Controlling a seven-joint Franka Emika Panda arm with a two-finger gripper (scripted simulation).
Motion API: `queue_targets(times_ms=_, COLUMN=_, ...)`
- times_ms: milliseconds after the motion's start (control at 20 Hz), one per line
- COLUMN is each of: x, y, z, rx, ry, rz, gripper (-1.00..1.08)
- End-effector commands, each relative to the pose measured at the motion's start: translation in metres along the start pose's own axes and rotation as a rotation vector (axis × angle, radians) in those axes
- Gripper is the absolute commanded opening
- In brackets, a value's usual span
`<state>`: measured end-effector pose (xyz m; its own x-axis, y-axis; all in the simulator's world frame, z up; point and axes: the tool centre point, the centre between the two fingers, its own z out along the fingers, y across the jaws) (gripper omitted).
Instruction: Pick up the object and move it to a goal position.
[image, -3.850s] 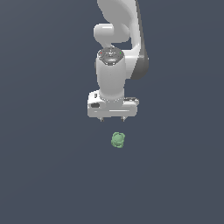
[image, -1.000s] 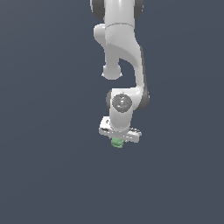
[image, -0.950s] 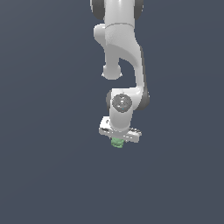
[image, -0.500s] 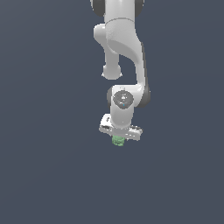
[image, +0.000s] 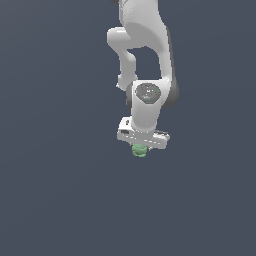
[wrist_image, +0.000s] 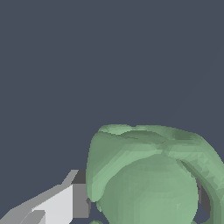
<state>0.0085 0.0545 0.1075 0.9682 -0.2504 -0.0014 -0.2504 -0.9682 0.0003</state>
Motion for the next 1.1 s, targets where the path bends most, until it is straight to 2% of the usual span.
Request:
queue_targets(times_ms=0, x=-0.010, y=-0.004, z=-0.022, rx=0.000, ry=0.001, rz=0.000, gripper=-1.00)
queue_targets(times_ms=1050, x=-0.109, y=-0.046, z=-0.243, rx=-0.002, ry=0.002, rz=0.000, gripper=-1.00)
